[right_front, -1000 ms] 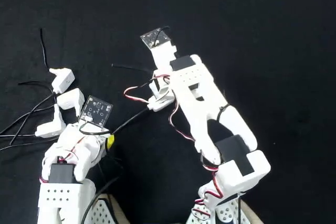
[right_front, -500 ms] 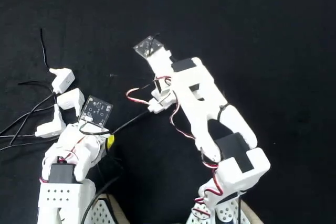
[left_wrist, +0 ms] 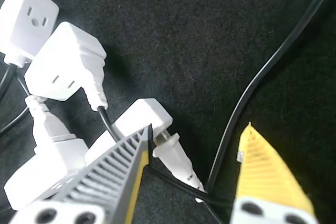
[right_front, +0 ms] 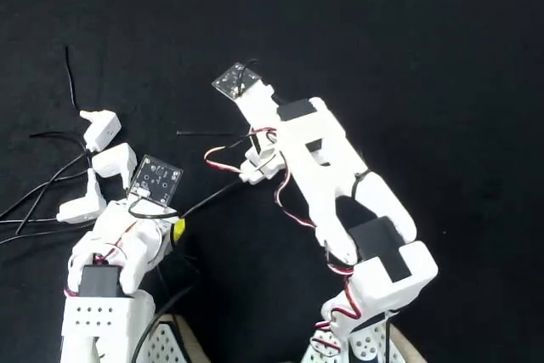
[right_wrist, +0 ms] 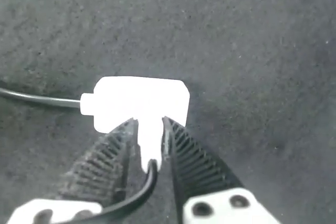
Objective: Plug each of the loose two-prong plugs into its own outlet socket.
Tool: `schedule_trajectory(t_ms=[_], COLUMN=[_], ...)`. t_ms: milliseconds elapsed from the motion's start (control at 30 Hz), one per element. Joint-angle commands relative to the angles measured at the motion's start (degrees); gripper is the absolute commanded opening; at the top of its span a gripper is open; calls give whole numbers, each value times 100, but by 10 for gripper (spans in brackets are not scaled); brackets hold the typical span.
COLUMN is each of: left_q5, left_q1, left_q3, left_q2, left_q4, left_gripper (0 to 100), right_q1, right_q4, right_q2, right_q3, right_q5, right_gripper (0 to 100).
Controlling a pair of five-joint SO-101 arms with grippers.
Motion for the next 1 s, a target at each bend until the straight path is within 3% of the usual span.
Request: schedule_trajectory(t_ms=[0,200,400,500,667,733,800,900,933,967], left_q5=[0,0,0,9,9,26,44,44,44,44], left_q1=[4,13,13,13,13,13,-4,13,13,4], left_q3=[-40,-40,-40,-40,-40,-66,-92,-84,-84,-92], left_q2=[-9,-9,-9,-9,-9,-9,-18,-18,-18,-18], left_q4=[-88,-88,-79,-79,-79,-79,-79,-88,-88,-88], left_gripper=[268,268,269,269,269,269,269,264,264,263], right_q1=[-35,-185,-185,-193,-158,-70,149,651,818,1020], right_q4=[114,431,1442,1908,2954,3481,3710,3393,3182,2963], right_q2=[585,620,-224,-1086,-2791,-3451,-4048,-4884,-5130,-5376], right_q3=[286,13,-365,-453,-444,-365,-110,655,971,1305], right_q5=[-26,158,229,193,185,185,185,185,193,211], right_gripper=[12,44,436,536,531,479,350,55,3,43])
